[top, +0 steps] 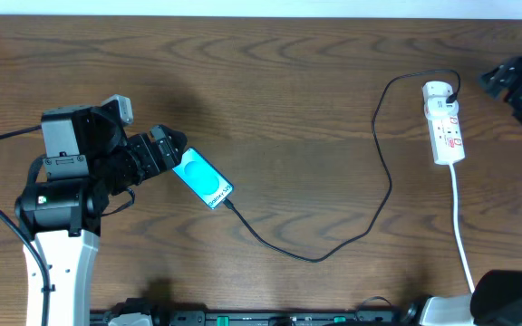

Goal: Plug charger to phone and switch on socket
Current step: 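Move the right gripper over the power strip's socket switch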

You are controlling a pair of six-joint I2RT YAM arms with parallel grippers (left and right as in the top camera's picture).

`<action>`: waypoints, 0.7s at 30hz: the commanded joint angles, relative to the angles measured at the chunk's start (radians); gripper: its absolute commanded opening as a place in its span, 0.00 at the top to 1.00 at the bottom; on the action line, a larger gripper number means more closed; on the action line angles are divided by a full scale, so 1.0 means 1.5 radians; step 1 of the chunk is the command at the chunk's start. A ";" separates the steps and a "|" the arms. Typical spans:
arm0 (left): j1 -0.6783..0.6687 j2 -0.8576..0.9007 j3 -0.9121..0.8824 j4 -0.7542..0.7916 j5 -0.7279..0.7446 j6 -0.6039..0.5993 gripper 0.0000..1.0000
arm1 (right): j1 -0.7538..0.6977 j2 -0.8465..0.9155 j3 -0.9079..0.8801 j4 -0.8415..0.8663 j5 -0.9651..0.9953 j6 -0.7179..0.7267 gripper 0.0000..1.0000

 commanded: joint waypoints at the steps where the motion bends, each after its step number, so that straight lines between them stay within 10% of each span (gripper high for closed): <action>1: 0.002 -0.003 -0.004 -0.005 -0.009 -0.003 0.08 | -0.025 0.053 0.009 0.024 -0.113 -0.030 0.01; 21: 0.002 -0.003 -0.004 -0.029 -0.041 0.000 0.08 | -0.032 0.522 0.466 -0.275 0.009 -0.203 0.01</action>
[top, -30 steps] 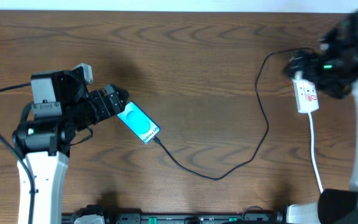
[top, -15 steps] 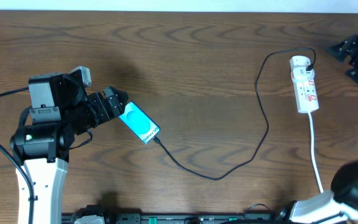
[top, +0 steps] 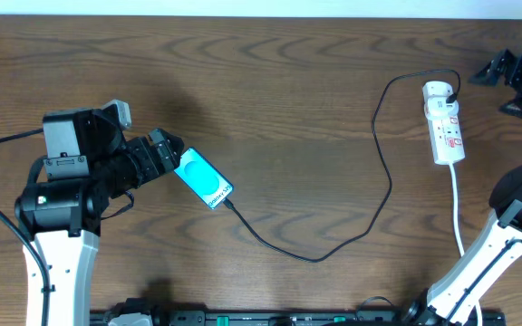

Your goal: Plug charger to phone and switch on socket

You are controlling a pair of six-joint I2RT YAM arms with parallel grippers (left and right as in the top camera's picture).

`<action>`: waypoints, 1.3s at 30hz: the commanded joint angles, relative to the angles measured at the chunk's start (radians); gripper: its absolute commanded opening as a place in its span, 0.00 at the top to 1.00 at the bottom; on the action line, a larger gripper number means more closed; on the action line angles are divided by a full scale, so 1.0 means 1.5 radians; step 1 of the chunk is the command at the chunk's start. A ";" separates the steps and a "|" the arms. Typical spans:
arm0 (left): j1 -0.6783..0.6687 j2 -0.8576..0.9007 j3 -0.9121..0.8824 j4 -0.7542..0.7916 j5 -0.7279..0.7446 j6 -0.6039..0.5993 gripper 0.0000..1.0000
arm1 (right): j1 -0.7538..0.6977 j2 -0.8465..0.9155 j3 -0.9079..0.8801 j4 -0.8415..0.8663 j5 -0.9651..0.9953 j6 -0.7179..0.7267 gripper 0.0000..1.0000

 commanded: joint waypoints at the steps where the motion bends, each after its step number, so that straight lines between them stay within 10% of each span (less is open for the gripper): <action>1: 0.002 -0.003 -0.004 -0.003 -0.009 0.002 0.08 | 0.000 0.042 0.014 -0.011 0.030 -0.034 0.01; 39: 0.002 -0.002 -0.004 -0.008 -0.032 0.002 0.08 | 0.060 0.170 0.012 0.046 -0.003 -0.161 0.03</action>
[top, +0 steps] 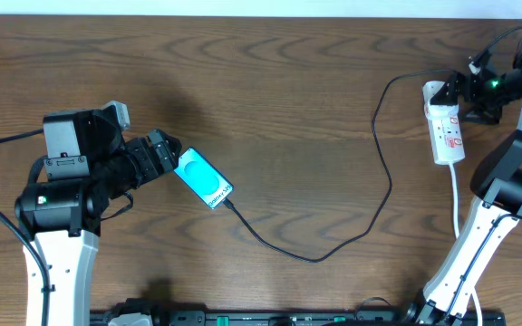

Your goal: Plug charger to phone and switch on socket

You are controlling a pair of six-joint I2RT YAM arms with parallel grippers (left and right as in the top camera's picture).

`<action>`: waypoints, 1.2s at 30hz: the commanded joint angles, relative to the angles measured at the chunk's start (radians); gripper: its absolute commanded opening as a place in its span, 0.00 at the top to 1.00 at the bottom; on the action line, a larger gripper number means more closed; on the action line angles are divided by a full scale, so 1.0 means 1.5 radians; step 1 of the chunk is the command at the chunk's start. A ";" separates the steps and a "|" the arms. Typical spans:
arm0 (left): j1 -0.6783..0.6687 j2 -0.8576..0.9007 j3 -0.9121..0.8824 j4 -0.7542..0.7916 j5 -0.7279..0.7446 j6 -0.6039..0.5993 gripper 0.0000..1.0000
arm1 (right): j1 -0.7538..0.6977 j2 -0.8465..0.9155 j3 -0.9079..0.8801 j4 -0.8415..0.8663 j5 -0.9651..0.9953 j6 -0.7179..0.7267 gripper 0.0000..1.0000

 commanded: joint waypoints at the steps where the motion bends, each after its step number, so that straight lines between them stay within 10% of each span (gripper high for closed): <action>1: 0.002 -0.002 -0.004 -0.002 -0.011 0.002 0.08 | 0.004 0.016 0.009 0.006 -0.003 -0.011 0.03; 36: 0.002 0.011 -0.004 -0.003 -0.011 0.002 0.07 | 0.039 0.018 -0.006 0.026 -0.006 0.052 0.03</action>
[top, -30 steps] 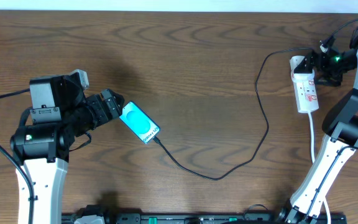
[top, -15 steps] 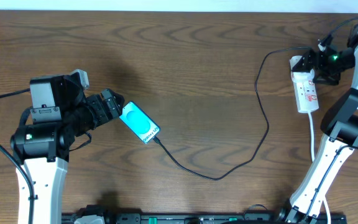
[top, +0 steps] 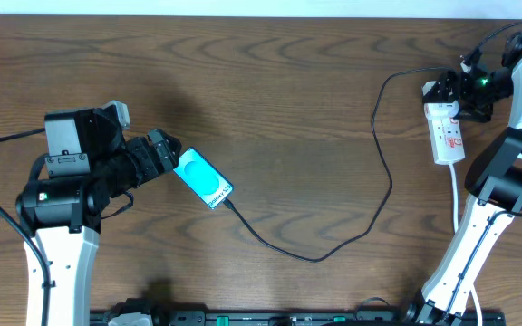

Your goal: Plug charger to phone and switch on socket

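Note:
The phone, with a light blue screen, lies slanted on the wooden table. My left gripper is shut on its upper left end. The black charger cable is plugged into the phone's lower right end. It loops across the table and up to the plug at the top of the white socket strip. My right gripper reaches in from the right with its fingers together, its tips over the top end of the strip beside the plug. The strip's switch is hidden under it.
The strip's white lead runs down toward the front edge on the right, next to my right arm's base. A black rail lies along the front edge. My left arm's cable trails off the left side.
My right gripper has moved slightly left and up, from beside the strip's upper right edge to over its top end at the plug. The left gripper, phone and cable have not moved.
My left gripper held the plugged-in phone throughout. My right gripper was first at the far right edge, away from the strip. It then sat higher at the right edge, then reached the strip's top right side, and now covers the top end.

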You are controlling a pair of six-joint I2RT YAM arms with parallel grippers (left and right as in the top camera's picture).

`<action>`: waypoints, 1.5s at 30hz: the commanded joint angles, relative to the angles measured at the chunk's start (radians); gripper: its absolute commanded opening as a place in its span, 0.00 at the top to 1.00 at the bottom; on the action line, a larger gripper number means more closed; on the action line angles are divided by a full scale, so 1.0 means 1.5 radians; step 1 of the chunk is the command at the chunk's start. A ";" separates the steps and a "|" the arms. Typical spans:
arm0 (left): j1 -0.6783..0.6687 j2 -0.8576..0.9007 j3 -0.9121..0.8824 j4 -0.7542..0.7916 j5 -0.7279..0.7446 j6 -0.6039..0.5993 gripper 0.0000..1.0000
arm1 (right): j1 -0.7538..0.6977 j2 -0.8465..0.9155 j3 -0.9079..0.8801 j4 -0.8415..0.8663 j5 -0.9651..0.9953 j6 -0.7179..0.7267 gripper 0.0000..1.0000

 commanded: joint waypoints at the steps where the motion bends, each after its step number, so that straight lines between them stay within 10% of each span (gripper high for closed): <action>1: 0.002 0.003 -0.004 -0.003 -0.007 0.002 0.08 | 0.016 0.007 -0.009 0.001 -0.015 0.016 0.03; 22: 0.002 0.003 -0.004 -0.005 -0.007 0.002 0.08 | 0.016 0.007 -0.153 0.037 -0.015 0.030 0.08; 45: 0.002 0.005 -0.004 -0.010 -0.007 0.002 0.08 | 0.013 -0.001 -0.059 -0.004 0.064 0.084 0.09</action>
